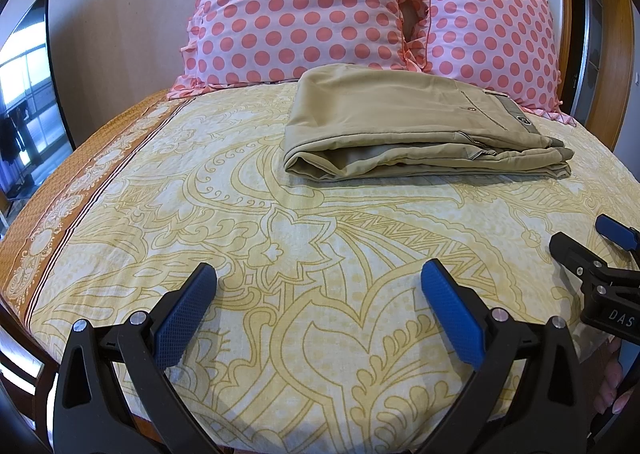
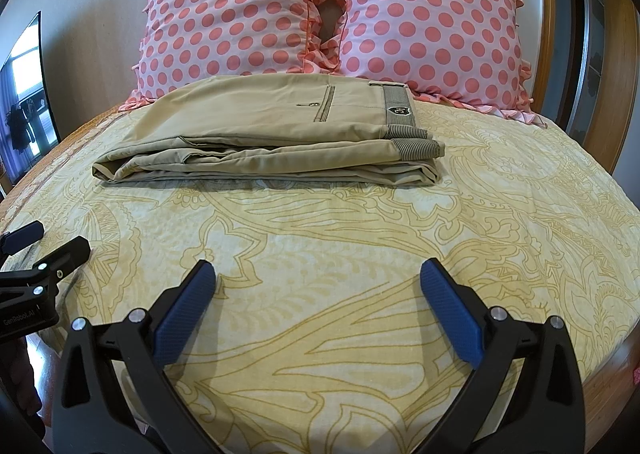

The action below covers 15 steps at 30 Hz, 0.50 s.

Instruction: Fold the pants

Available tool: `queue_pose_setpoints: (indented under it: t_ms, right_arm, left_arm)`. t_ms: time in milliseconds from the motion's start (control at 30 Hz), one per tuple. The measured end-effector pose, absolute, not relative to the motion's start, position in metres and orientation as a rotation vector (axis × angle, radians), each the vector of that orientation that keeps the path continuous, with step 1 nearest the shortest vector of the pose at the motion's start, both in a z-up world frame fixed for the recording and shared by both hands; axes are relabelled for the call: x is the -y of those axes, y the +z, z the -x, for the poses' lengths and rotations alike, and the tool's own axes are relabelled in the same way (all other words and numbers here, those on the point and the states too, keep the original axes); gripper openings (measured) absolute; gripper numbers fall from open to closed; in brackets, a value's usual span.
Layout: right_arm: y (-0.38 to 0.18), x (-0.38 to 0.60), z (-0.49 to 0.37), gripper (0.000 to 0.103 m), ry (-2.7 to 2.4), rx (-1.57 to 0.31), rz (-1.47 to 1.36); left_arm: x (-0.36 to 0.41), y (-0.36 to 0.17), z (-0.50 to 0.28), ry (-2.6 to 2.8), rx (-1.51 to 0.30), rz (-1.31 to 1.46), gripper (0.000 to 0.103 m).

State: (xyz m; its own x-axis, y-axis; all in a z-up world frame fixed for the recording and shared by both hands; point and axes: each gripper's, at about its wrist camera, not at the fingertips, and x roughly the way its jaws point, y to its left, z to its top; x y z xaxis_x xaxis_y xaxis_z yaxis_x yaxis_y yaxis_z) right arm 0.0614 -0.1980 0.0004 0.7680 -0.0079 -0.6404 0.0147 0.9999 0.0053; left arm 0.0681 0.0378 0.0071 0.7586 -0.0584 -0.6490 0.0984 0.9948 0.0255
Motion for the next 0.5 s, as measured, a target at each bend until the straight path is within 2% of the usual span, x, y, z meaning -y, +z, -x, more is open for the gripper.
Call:
queue_pose_setpoints:
  t_ms: [500]
  right_arm:
    - [0.0004,0.1978,-0.0615,0.101,-0.013,-0.694,-0.01]
  left_arm:
    - [-0.0371,0.009,-0.0694,-0.086,-0.701,-0.056,0.102]
